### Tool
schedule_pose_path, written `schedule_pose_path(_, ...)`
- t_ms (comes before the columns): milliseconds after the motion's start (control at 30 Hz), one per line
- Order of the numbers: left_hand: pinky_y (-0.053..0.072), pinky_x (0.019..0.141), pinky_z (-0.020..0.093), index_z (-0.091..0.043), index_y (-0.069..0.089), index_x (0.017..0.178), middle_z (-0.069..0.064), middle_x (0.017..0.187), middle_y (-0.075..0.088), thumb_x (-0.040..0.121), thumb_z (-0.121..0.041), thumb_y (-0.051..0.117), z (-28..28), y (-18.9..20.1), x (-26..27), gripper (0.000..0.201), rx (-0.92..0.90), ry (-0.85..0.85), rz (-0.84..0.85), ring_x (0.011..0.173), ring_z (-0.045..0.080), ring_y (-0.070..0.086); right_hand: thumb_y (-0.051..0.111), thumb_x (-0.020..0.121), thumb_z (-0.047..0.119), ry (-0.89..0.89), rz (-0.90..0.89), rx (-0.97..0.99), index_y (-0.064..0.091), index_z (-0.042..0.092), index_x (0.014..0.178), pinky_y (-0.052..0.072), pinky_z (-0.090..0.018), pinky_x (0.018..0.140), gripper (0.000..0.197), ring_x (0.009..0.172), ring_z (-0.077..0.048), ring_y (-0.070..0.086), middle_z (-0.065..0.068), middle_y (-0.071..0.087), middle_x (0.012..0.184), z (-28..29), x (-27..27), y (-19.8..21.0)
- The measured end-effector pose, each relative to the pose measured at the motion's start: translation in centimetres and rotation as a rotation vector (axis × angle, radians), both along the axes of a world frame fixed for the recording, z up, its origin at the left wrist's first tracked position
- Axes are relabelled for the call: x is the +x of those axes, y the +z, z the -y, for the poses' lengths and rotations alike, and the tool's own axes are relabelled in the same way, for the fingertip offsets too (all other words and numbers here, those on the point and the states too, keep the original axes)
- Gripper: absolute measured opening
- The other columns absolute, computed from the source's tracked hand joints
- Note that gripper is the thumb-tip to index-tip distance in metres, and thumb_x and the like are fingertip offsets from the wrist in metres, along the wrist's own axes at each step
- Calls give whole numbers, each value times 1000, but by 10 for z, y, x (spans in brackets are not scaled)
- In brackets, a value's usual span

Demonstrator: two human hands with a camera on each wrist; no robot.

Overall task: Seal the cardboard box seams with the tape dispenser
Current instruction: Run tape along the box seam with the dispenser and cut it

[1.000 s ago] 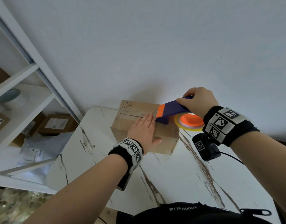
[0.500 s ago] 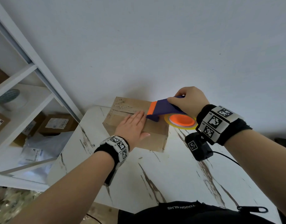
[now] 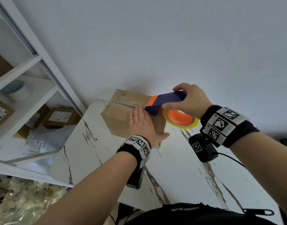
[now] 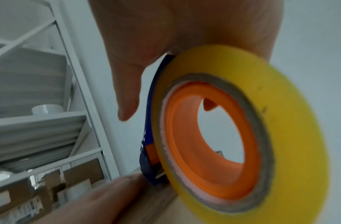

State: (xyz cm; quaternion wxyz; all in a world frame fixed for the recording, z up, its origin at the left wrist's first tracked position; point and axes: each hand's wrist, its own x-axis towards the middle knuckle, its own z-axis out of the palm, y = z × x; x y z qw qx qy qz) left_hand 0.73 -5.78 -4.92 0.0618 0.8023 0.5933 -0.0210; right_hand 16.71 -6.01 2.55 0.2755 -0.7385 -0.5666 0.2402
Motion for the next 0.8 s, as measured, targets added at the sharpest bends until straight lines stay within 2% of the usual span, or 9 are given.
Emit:
schedule_pose_path(67, -3, 119, 42, -2, 1, 147, 14, 158, -3, 69, -78, 45, -2, -3, -1, 118, 19, -10, 1, 146, 24, -5, 78, 53, 49, 62, 88, -39, 51, 27, 125, 46, -32, 83, 80, 98, -20, 54, -7, 53, 117, 4, 3, -2)
schedule_pose_path(167, -2, 119, 42, -2, 0, 147, 12, 158, -2, 70, -74, 48, -3, -5, -2, 116, 35, -14, 36, 146, 22, -4, 74, 68, 24, 92, 143, -30, 48, 28, 131, 41, -28, 84, 68, 102, -22, 52, -9, 52, 118, 9, 7, -4)
schedule_pose_path(233, -1, 119, 41, -3, 1, 147, 11, 158, 0, 69, -73, 49, -4, -7, -2, 115, 48, -12, 57, 146, 22, -2, 68, 71, 15, 105, 151, -1, 51, 28, 130, 40, -28, 83, 63, 105, -25, 53, -10, 56, 118, 10, 10, -3)
schedule_pose_path(367, 0, 119, 41, -4, 6, 147, 11, 158, 4, 71, -72, 48, -4, -10, -3, 111, 80, -21, 62, 146, 21, 1, 62, 73, 5, 158, 179, 19, 55, 27, 129, 34, -22, 75, 60, 92, -17, 44, -6, 55, 102, 14, 11, 0)
schedule_pose_path(467, 1, 119, 41, -4, 8, 146, 10, 158, 5, 72, -71, 48, -4, -12, -3, 108, 100, -24, 64, 146, 21, 3, 62, 75, 3, 180, 209, 37, 56, 24, 128, 28, -3, 59, 58, 87, -12, 41, 14, 45, 77, 17, 13, 5)
schedule_pose_path(533, 2, 119, 41, -3, 8, 146, 10, 157, 6, 72, -71, 46, -5, -13, -3, 107, 107, -28, 49, 146, 20, 3, 65, 75, 4, 200, 212, 38, 57, 25, 128, 27, 1, 57, 57, 85, -11, 42, 24, 38, 72, 19, 14, 9)
schedule_pose_path(700, 3, 118, 41, -5, 9, 146, 9, 158, 6, 75, -68, 45, -6, -14, -4, 102, 113, -37, 49, 146, 19, 3, 73, 73, 14, 234, 196, 27, 57, 26, 128, 28, -1, 60, 59, 83, -14, 48, 24, 40, 72, 25, 13, 17)
schedule_pose_path(733, 4, 118, 41, -5, 9, 146, 9, 158, 6, 75, -68, 45, -6, -14, -4, 101, 115, -43, 46, 146, 19, 3, 74, 73, 15, 234, 193, 24, 57, 26, 128, 29, 0, 59, 59, 81, -13, 50, 24, 40, 72, 27, 13, 18)
schedule_pose_path(800, 4, 118, 42, -6, 8, 147, 8, 158, 5, 76, -67, 44, -6, -14, -4, 100, 114, -54, 45, 146, 19, 3, 76, 72, 17, 234, 185, 18, 57, 26, 128, 32, 1, 59, 60, 71, -2, 48, 25, 40, 72, 31, 12, 20)
